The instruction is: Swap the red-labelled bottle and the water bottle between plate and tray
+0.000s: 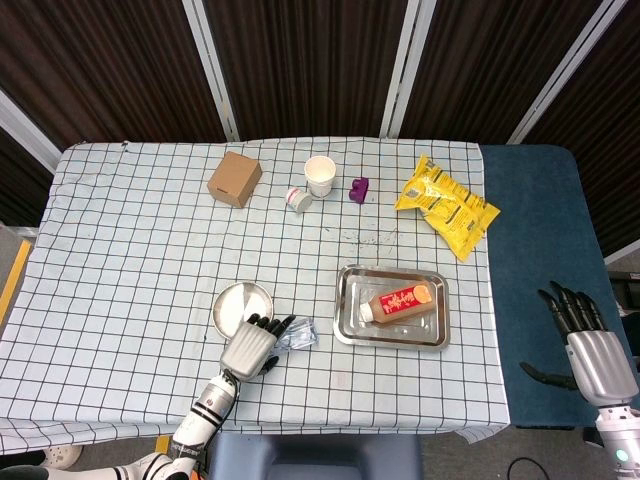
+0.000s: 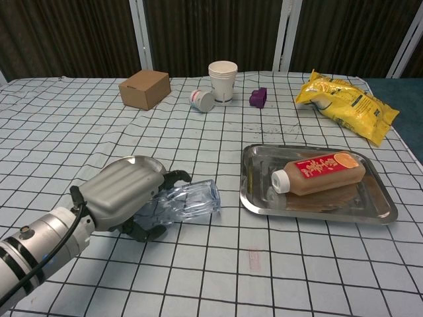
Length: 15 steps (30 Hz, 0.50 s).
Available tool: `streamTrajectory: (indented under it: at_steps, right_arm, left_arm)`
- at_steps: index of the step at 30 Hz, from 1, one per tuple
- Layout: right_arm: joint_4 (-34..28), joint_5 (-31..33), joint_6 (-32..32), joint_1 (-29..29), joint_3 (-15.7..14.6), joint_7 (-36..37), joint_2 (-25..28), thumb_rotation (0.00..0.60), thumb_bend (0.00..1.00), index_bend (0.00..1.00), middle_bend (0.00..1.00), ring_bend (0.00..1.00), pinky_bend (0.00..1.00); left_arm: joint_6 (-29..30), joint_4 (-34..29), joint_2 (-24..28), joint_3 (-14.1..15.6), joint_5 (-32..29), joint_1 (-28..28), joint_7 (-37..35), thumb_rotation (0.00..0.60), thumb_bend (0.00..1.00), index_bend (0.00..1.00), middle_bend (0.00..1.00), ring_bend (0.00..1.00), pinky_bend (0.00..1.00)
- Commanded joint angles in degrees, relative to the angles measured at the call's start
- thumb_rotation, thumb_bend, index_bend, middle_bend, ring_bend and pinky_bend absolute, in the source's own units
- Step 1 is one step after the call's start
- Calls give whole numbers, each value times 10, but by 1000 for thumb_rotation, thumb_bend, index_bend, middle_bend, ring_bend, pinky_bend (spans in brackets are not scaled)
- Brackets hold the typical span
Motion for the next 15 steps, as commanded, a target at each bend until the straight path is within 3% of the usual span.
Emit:
streamTrajectory:
  at_steps: [1,9,15]
  right_arm:
    - [-1,-1,-6,1,0,-5,-1,600,236,0,0,0,70]
    - [-6,0,-28,4,0,-13,-1,600,236,0,0,0,70]
    - [-11,-3,-37,4,-2,-10,4,600,236,0,0,0,70]
  left_arm:
    - [18,6,-4,2,15,-2,-17,600,371,351,634,560,537]
    - [78,28,-2,3,70,-9,-97,600,419,449,743,649,613]
    - [106,44,49,-16,109,-31,-159,600,430,466,761,667,631]
